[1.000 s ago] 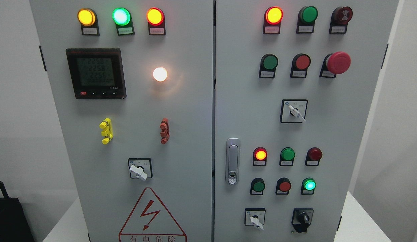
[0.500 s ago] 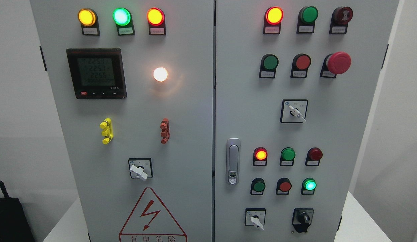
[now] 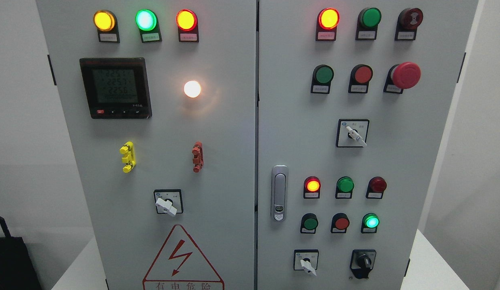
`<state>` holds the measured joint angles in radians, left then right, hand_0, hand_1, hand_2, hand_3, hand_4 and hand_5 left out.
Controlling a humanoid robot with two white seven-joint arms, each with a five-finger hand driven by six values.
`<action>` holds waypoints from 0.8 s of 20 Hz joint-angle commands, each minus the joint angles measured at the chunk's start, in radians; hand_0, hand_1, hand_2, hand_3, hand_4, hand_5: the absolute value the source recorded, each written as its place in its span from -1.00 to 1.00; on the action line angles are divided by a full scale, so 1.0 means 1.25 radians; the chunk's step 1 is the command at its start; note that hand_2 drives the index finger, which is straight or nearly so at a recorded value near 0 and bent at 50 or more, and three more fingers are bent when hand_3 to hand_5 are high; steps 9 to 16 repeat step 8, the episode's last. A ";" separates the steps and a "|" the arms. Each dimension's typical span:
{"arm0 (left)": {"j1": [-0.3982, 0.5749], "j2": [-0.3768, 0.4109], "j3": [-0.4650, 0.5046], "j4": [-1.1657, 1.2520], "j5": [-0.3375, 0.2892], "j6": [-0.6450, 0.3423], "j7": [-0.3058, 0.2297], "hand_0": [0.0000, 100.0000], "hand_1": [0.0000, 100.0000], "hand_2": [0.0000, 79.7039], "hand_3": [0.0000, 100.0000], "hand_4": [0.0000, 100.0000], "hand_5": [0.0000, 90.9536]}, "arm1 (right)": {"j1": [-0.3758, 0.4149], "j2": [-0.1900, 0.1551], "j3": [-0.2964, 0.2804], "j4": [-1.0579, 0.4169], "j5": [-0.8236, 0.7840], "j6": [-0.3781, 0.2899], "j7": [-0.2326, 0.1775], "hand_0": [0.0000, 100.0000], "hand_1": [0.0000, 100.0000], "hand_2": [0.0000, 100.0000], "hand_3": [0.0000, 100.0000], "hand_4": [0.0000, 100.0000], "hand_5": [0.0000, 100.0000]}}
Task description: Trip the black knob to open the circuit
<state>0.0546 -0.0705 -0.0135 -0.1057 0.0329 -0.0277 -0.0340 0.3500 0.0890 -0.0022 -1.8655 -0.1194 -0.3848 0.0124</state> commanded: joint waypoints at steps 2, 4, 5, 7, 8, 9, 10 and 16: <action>-0.002 -0.001 0.001 0.000 0.002 -0.001 0.000 -0.76 -0.22 -1.00 -1.00 -1.00 -1.00 | 0.003 0.001 0.004 -0.022 -0.021 -0.011 0.008 -0.94 -1.00 -1.00 -1.00 -1.00 -1.00; -0.003 -0.001 0.001 0.000 0.002 -0.001 0.000 -0.76 -0.22 -1.00 -1.00 -1.00 -1.00 | 0.005 0.002 0.007 -0.022 -0.021 -0.012 0.008 -0.95 -1.00 -1.00 -1.00 -1.00 -1.00; -0.002 -0.001 0.001 0.000 0.002 -0.001 0.000 -0.76 -0.22 -1.00 -1.00 -1.00 -1.00 | 0.006 0.002 0.007 -0.022 -0.022 -0.012 0.008 -0.95 -1.00 -1.00 -1.00 -1.00 -1.00; -0.003 -0.001 0.001 0.000 0.002 -0.001 0.000 -0.76 -0.22 -1.00 -1.00 -1.00 -1.00 | 0.008 0.002 0.007 -0.022 -0.022 -0.012 0.008 -0.93 -1.00 -1.00 -1.00 -1.00 -1.00; -0.003 -0.001 0.001 0.000 0.002 -0.001 0.000 -0.76 -0.22 -1.00 -1.00 -1.00 -1.00 | 0.008 0.002 0.008 -0.022 -0.022 -0.012 0.008 -0.92 -1.00 -1.00 -1.00 -1.00 -1.00; -0.003 -0.001 0.001 0.000 0.002 -0.001 0.000 -0.76 -0.22 -1.00 -1.00 -1.00 -1.00 | 0.008 0.002 0.008 -0.022 -0.022 -0.012 0.008 -0.92 -1.00 -1.00 -1.00 -1.00 -1.00; -0.003 -0.001 0.001 0.000 0.002 -0.001 0.000 -0.76 -0.22 -1.00 -1.00 -1.00 -1.00 | 0.008 0.002 0.008 -0.022 -0.022 -0.012 0.008 -0.92 -1.00 -1.00 -1.00 -1.00 -1.00; -0.003 -0.001 0.001 0.000 0.002 -0.001 0.000 -0.76 -0.22 -1.00 -1.00 -1.00 -1.00 | 0.008 0.002 0.008 -0.022 -0.022 -0.012 0.008 -0.92 -1.00 -1.00 -1.00 -1.00 -1.00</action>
